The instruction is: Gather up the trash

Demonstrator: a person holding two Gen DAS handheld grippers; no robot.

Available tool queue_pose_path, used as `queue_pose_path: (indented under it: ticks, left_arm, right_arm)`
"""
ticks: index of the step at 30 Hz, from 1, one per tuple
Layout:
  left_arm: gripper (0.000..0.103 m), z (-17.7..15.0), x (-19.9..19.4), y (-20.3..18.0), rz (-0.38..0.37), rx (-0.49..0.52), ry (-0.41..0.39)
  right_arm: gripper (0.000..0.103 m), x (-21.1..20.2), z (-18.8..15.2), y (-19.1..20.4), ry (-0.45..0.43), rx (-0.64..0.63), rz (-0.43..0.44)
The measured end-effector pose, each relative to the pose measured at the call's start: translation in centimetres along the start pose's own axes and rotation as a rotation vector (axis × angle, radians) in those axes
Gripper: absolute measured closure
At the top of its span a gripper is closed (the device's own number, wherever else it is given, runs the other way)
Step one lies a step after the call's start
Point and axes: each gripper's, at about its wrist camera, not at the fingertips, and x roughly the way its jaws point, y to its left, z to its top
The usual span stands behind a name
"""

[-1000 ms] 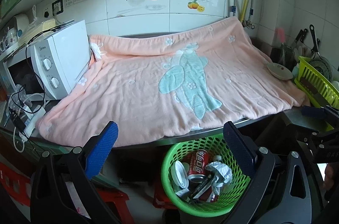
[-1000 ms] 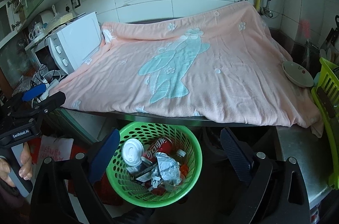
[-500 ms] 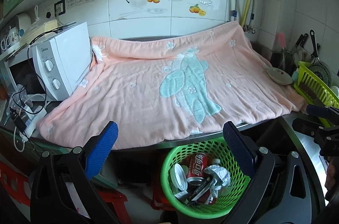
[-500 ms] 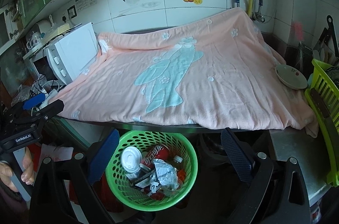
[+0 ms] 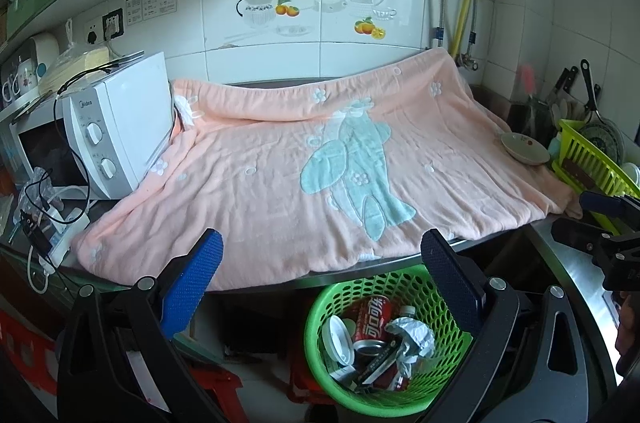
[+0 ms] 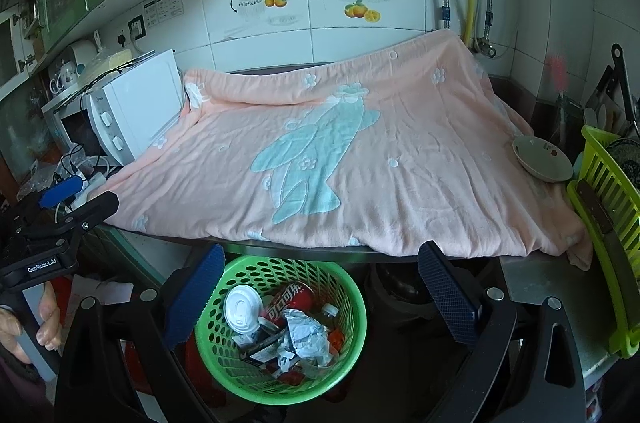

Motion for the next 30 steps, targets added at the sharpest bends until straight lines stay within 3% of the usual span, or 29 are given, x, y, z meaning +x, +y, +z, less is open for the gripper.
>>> queue_pose_path:
  ticks: [30]
  left_arm:
    - [0.005, 0.8, -1.1, -0.3, 0.016, -0.010, -0.048]
  right_arm:
    - [0.008, -0.9, 0.7, 0.2, -0.049, -0.006, -0.018]
